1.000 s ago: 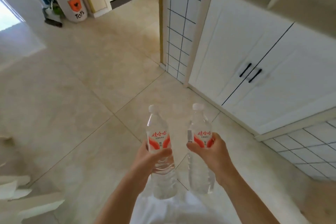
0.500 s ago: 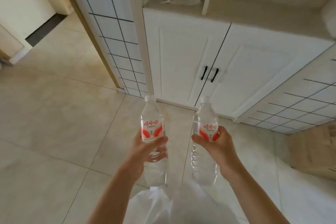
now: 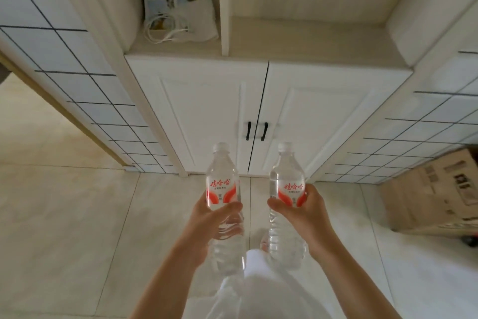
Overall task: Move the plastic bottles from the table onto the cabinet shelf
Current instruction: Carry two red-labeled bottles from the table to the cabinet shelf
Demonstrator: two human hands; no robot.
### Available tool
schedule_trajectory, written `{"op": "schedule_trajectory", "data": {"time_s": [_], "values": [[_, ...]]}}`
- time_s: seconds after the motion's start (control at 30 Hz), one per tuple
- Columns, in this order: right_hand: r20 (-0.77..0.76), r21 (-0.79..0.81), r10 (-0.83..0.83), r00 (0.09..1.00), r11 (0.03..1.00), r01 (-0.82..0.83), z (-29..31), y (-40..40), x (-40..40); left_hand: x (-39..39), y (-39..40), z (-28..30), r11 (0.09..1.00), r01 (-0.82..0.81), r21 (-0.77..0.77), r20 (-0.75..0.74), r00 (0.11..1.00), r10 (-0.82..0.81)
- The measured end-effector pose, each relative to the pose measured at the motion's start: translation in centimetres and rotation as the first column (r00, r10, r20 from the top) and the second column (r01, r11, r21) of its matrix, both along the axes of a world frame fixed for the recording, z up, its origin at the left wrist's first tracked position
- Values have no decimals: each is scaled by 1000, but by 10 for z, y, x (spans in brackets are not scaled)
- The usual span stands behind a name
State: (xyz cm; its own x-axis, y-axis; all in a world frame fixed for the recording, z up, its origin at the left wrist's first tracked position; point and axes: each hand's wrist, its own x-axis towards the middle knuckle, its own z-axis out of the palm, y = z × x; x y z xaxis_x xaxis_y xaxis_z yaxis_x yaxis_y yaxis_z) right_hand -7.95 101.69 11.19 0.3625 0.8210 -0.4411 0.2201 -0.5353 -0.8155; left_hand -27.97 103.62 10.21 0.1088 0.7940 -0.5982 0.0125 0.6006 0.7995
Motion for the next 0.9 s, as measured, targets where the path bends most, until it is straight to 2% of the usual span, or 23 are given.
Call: {"op": "schedule_trajectory", "data": {"time_s": [0.2, 0.4, 0.63, 0.9], "values": [[-7, 47, 25, 1000, 999, -25, 13, 77, 56, 69, 82, 11, 998, 23, 52, -41, 999, -21], [35, 107, 57, 998, 992, -60, 34, 160, 106, 125, 152, 29, 992, -8, 124, -5, 1000, 9], [83, 191, 125, 989, 972, -139, 62, 252, 127, 141, 238, 49, 967, -9, 256, -86, 996, 32], [88, 419, 160, 983, 890, -182, 101, 358, 119, 140, 345, 97, 842, 65, 536, -132, 991, 8]]}}
